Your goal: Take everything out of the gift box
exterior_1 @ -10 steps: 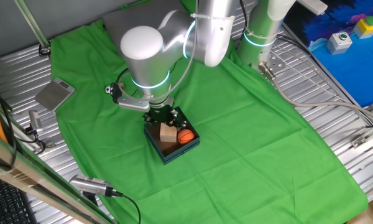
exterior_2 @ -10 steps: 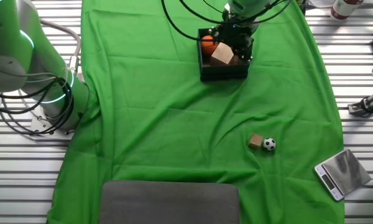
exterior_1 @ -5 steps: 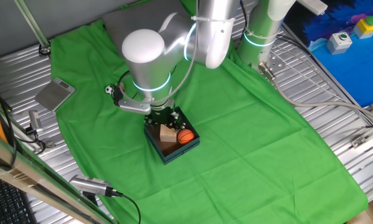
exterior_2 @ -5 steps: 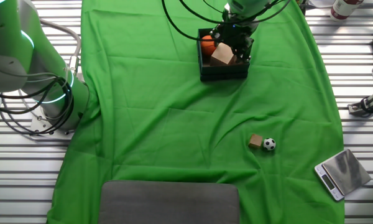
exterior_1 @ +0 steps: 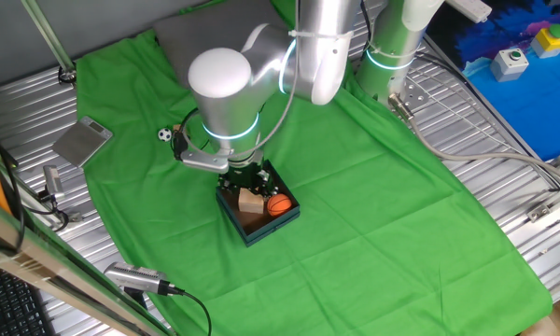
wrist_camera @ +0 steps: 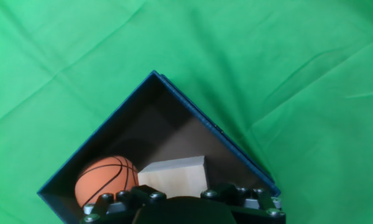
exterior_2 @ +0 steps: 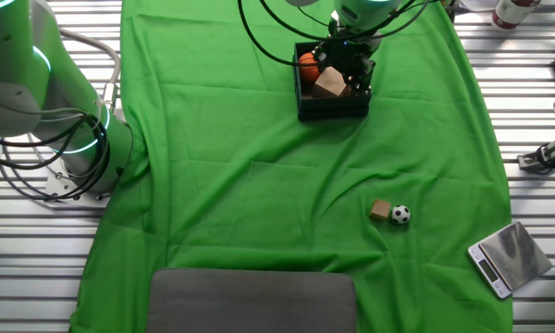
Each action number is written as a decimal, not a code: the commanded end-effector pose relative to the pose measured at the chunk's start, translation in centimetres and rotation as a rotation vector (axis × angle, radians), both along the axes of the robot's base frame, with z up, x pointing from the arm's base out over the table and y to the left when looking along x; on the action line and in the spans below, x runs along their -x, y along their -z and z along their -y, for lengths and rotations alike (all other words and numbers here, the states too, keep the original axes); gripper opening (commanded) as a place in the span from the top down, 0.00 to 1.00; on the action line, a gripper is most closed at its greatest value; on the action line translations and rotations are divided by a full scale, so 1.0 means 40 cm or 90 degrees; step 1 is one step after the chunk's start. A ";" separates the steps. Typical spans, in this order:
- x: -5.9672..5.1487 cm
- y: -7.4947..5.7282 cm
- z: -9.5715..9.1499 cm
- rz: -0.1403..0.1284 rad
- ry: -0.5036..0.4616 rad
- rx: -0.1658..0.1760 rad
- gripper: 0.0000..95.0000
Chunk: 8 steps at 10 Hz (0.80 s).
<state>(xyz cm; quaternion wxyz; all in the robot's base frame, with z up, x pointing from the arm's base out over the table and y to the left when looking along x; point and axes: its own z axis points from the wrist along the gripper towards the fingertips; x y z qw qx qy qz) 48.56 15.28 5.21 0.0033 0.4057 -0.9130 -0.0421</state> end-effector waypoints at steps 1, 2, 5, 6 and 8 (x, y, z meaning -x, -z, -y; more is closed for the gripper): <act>0.000 -0.009 0.001 -0.004 0.014 0.001 1.00; 0.000 -0.014 0.000 -0.007 0.019 0.001 1.00; 0.000 -0.054 -0.003 -0.029 0.038 0.003 1.00; 0.000 -0.082 -0.006 -0.036 0.044 0.003 1.00; -0.001 -0.128 -0.011 -0.046 0.057 0.005 1.00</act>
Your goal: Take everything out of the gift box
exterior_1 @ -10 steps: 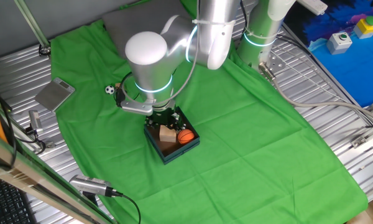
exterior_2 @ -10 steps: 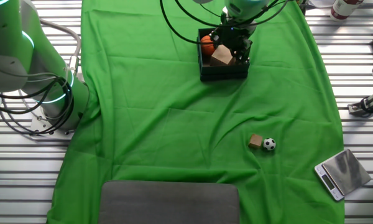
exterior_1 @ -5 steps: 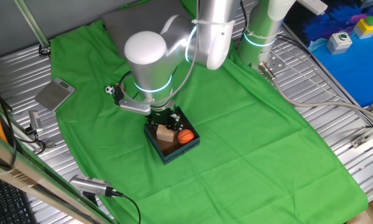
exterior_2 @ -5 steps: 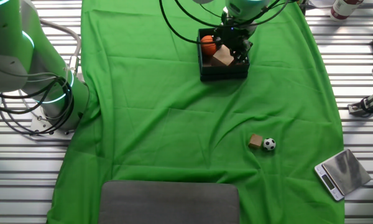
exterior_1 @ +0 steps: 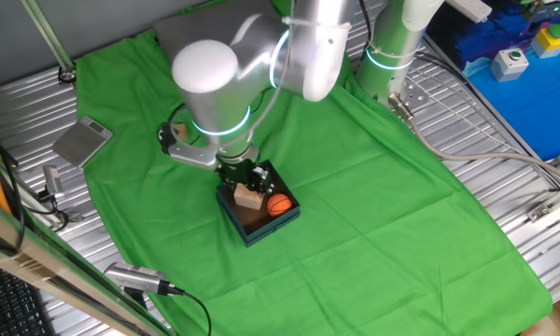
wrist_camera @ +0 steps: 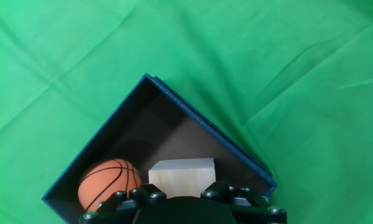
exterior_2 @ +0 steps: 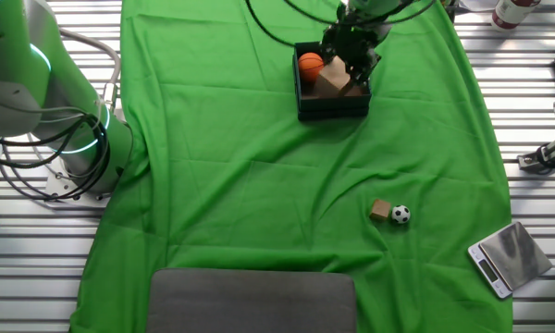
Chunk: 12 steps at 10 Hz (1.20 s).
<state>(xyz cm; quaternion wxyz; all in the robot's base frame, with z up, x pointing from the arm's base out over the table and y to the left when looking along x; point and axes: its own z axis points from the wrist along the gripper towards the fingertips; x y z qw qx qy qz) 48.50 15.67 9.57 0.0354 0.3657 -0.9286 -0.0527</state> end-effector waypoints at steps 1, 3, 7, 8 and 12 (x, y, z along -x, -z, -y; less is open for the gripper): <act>-0.011 -0.042 0.007 -0.006 0.004 0.001 1.00; -0.047 -0.082 0.043 -0.023 -0.016 -0.005 1.00; -0.104 -0.195 0.138 -0.058 -0.059 -0.008 1.00; -0.117 -0.205 0.164 -0.057 -0.071 -0.009 1.00; -0.157 -0.162 0.246 -0.050 -0.104 -0.012 1.00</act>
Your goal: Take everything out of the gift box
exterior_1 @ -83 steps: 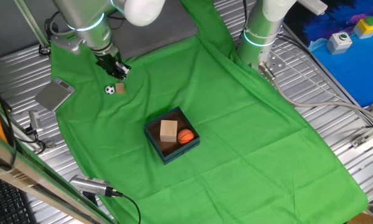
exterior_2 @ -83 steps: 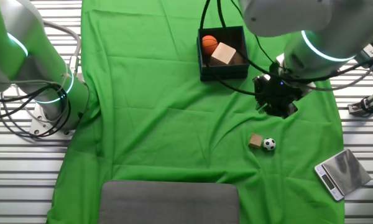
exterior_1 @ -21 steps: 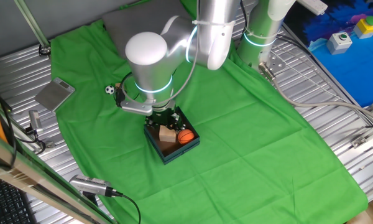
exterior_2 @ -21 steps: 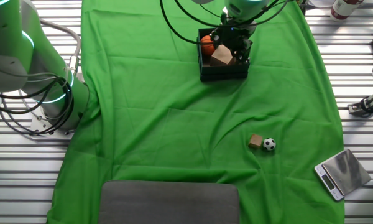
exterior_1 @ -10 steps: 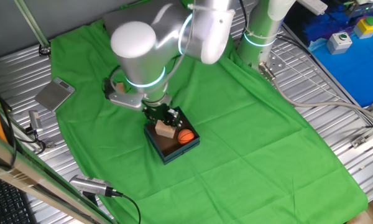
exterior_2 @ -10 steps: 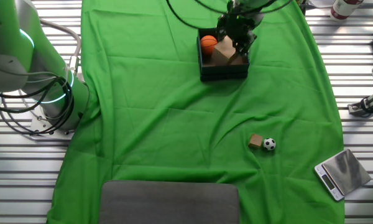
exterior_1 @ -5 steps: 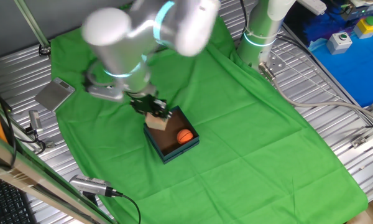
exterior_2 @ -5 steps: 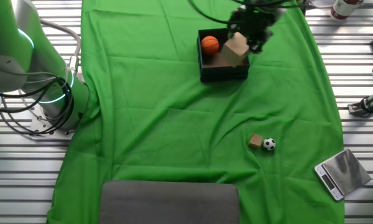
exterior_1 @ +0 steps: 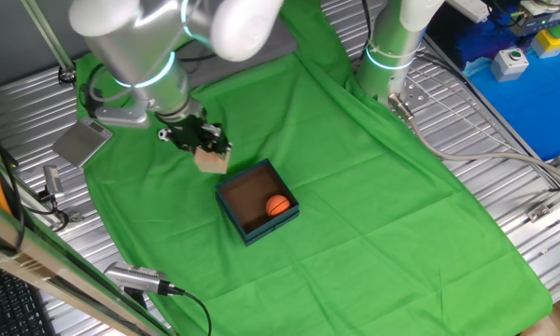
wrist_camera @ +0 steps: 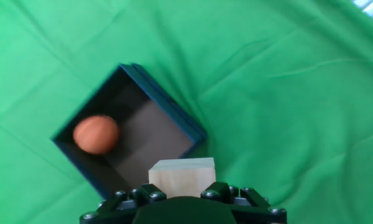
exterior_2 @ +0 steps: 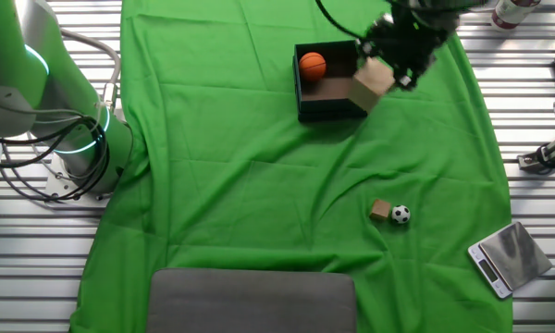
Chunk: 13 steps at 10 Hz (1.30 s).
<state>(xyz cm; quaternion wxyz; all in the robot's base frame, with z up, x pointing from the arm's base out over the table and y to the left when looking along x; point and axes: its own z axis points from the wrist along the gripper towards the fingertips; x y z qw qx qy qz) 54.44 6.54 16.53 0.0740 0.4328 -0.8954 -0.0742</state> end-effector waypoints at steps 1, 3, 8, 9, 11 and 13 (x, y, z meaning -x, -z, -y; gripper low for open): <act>-0.012 0.022 0.033 0.003 -0.008 -0.001 1.00; -0.015 0.033 0.052 0.001 -0.003 0.000 1.00; -0.015 0.033 0.052 0.000 0.043 0.022 1.00; -0.015 0.033 0.052 -0.001 0.064 0.027 1.00; -0.015 0.033 0.052 0.004 0.111 0.033 1.00; -0.015 0.033 0.052 0.004 0.137 0.037 1.00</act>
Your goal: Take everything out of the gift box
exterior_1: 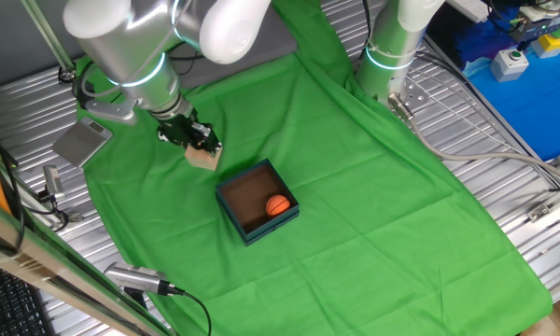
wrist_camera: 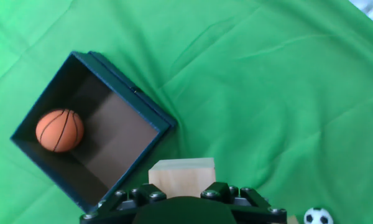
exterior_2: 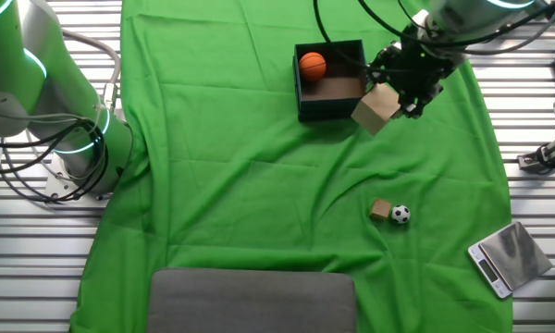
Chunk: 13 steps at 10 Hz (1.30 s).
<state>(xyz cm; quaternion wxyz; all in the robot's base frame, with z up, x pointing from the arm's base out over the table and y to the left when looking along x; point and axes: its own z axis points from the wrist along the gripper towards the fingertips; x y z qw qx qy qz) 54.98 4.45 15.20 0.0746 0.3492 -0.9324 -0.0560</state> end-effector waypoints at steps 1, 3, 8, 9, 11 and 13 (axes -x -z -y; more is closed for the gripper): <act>-0.001 0.000 -0.001 0.000 0.025 0.007 1.00; 0.000 0.000 0.002 -0.001 0.023 0.007 1.00; -0.020 0.034 0.202 0.003 -0.041 -0.024 1.00; -0.021 0.051 0.250 0.007 -0.060 -0.028 1.00; -0.026 0.069 0.310 0.012 -0.082 -0.037 1.00; -0.024 0.085 0.355 0.020 -0.100 -0.038 1.00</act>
